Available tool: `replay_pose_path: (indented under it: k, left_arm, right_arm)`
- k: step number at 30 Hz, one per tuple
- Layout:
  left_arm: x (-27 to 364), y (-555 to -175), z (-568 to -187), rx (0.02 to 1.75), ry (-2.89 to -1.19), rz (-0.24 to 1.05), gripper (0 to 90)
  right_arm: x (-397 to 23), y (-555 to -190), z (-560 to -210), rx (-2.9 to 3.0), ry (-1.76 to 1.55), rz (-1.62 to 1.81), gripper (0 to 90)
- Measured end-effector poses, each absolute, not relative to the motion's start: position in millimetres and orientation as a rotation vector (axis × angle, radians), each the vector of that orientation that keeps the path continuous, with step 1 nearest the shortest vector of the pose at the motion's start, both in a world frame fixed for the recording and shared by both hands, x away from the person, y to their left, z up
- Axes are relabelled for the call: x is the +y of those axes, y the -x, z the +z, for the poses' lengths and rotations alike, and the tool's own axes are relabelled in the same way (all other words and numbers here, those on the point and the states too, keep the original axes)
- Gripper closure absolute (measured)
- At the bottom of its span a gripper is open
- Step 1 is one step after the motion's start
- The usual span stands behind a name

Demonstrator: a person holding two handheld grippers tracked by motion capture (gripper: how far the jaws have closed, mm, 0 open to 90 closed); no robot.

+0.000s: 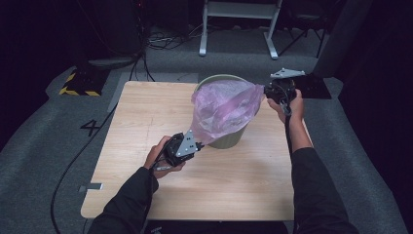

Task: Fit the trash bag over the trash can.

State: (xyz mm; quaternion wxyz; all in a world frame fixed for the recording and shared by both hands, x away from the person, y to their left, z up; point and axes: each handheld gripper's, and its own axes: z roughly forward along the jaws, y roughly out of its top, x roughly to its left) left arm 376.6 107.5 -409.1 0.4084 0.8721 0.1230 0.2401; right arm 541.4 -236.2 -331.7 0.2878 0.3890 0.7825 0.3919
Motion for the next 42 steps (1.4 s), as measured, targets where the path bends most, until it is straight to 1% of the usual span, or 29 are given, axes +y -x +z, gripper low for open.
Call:
replay_pose_path:
  k: [1,2,5,6,9,11,16,20,21,25,28,29,30,31,32,35,37,38,42]
  left_arm:
    - [109,-376,-409,0.309,-2.181,0.601,89.8]
    - [110,-374,-408,0.314,-2.167,0.594,84.6]
    - [115,-367,-400,0.331,-2.104,0.595,59.3]
    - [118,-365,-397,0.328,-2.081,0.586,57.0]
    - [125,-357,-387,0.355,-2.028,0.599,39.3]
    - [129,-351,-379,0.376,-1.972,0.617,30.0]
    - [132,-344,-359,0.405,-1.846,0.695,22.4]
    - [121,-352,-351,0.405,-1.847,0.726,20.4]
    - [116,-355,-350,0.416,-1.864,0.769,20.2]
    - [107,-369,-348,0.431,-1.904,0.842,21.0]
    - [104,-376,-347,0.434,-1.940,0.886,25.5]
    - [103,-378,-346,0.426,-1.954,0.916,30.6]
    - [104,-380,-344,0.409,-1.950,0.913,42.0]
    - [105,-381,-343,0.413,-1.947,0.919,51.1]
    - [106,-383,-341,0.416,-1.952,0.936,55.0]
    - [109,-390,-335,0.434,-1.926,0.924,73.1]
    - [114,-397,-331,0.446,-1.872,0.889,84.7]
    - [116,-401,-329,0.468,-1.857,0.871,88.4]
    - [118,-420,-323,0.537,-1.817,0.848,89.8]
  right_arm:
    - [-237,-541,-332,2.088,-1.039,1.054,90.0]
    - [-238,-541,-331,2.087,-1.037,1.060,90.0]
    - [-239,-538,-330,2.079,-1.036,1.071,90.0]
    - [-240,-538,-330,2.080,-1.031,1.070,90.0]
    - [-243,-536,-329,2.071,-1.033,1.078,90.0]
    - [-243,-534,-327,2.069,-1.029,1.088,90.0]
    - [-239,-531,-324,2.074,-1.005,1.085,90.0]
    - [-236,-532,-325,2.085,-1.002,1.068,90.0]
    - [-236,-532,-325,2.087,-0.999,1.067,90.0]
    - [-234,-532,-324,2.092,-0.991,1.067,90.0]
    - [-233,-532,-324,2.102,-0.977,1.057,90.0]
    - [-233,-532,-324,2.103,-0.972,1.054,90.0]
    - [-233,-533,-324,2.104,-0.971,1.050,90.0]
    - [-233,-533,-324,2.105,-0.971,1.046,90.0]
    - [-233,-533,-324,2.107,-0.970,1.049,90.0]
    - [-233,-533,-325,2.113,-0.967,1.041,90.0]
    - [-232,-534,-325,2.117,-0.963,1.039,90.0]
    - [-232,-534,-325,2.118,-0.962,1.035,90.0]
    - [-232,-537,-328,2.128,-0.961,1.019,90.0]
